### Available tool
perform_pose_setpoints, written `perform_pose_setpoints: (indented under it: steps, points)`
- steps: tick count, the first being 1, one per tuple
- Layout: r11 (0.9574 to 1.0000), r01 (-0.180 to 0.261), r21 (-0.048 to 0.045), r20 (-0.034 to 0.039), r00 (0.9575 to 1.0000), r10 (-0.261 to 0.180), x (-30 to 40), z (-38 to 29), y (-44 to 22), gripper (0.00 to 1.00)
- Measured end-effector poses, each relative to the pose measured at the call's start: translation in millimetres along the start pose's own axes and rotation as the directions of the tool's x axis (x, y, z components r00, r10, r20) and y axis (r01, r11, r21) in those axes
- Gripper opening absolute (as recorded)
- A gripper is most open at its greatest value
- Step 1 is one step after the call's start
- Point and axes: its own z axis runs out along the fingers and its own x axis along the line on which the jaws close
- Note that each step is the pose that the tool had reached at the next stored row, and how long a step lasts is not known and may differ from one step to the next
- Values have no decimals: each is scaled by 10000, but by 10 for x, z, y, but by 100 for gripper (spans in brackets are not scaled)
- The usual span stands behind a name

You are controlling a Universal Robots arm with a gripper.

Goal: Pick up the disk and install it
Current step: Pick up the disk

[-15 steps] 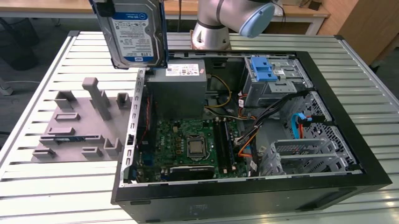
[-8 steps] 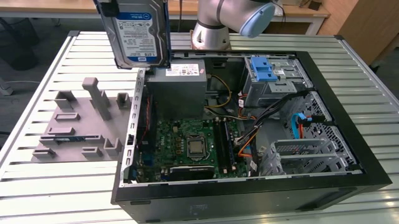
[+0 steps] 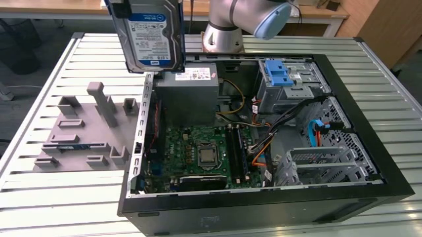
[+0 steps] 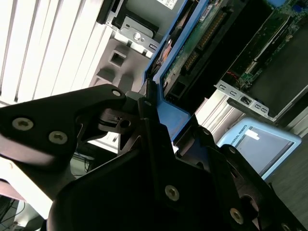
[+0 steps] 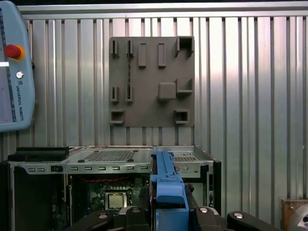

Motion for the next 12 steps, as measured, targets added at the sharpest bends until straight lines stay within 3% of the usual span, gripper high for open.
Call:
perform_pose_setpoints:
  steps: [12]
  points:
    - [10000,0,1,1,10000,0,16,3,-157,36]
